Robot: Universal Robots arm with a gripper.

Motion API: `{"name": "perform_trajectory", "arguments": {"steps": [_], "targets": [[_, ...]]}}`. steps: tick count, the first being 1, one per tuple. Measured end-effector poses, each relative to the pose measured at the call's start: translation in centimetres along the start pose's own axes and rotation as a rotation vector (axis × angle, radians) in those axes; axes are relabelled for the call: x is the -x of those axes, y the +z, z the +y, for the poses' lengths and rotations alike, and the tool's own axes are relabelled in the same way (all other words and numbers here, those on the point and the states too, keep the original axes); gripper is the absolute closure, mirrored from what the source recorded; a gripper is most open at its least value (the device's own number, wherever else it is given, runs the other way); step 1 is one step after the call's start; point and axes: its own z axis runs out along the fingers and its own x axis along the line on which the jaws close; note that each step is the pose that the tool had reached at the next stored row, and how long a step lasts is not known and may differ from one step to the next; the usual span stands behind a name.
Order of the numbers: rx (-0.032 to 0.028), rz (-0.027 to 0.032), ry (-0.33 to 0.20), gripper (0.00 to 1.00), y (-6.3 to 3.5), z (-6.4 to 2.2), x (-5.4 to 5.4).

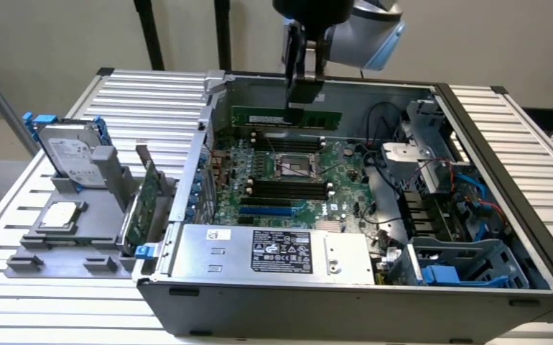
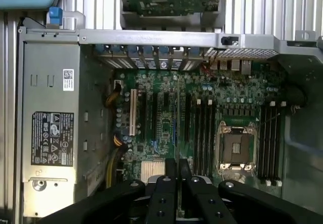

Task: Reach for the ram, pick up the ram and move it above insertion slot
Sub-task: 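Pick up the ram and move it above insertion slot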

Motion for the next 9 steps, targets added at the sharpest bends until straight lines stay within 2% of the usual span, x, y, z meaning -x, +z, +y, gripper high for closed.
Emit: {"name": "perform_trajectory", "arguments": {"steps": [5,9], "targets": [[0.0,0.0,0.0,0.87,0.84,-1.06,1.5],[0.0,0.0,0.0,0.87,1.52,-1.6,2.5]]}}
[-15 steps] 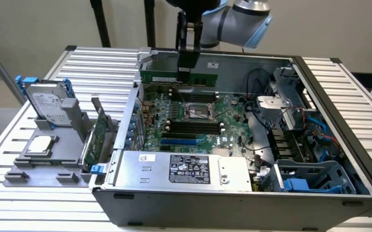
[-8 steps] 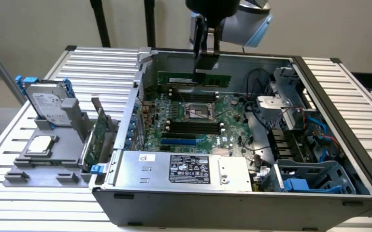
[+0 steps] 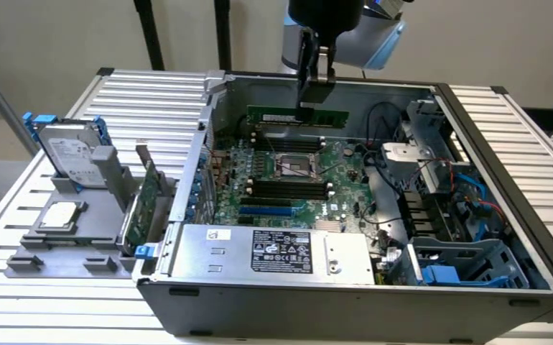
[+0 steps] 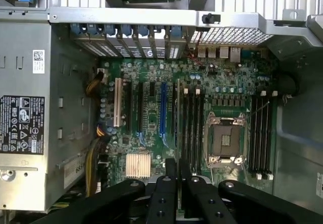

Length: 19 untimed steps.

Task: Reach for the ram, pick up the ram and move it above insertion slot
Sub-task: 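Pick up the ram and move it above insertion slot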

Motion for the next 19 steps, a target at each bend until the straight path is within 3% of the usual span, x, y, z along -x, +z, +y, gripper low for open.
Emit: {"name": "perform_trajectory", "arguments": {"steps": [5,15,19], "targets": [[-0.0001,-0.0001,0.001,0.87,0.73,-0.35,0.8],[0.0002,-0.0039,0.037,0.87,1.46,-0.73,1.1],[-0.0016,-0.009,0.042,0.87,1.63,-0.78,1.4]]}}
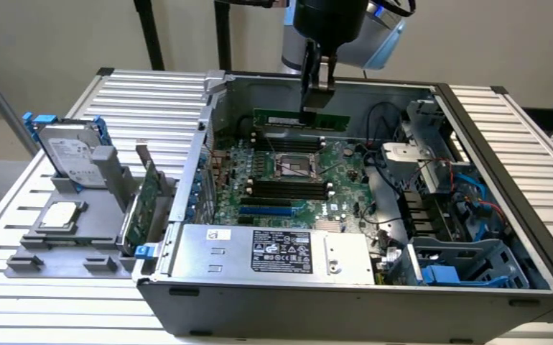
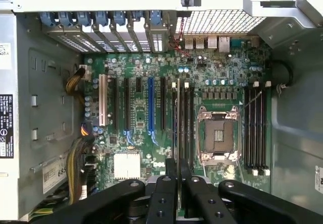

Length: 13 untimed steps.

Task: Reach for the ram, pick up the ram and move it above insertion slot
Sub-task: 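Pick up the ram and move it above insertion slot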

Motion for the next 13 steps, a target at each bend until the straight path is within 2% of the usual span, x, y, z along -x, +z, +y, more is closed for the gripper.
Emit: {"name": "perform_trajectory", "arguments": {"steps": [4,13], "targets": [[-0.0022,-0.0069,0.003,0.87,0.13,-0.09,0.21],[-0.0037,-0.0072,0.003,0.87,0.19,-0.2,0.4]]}}
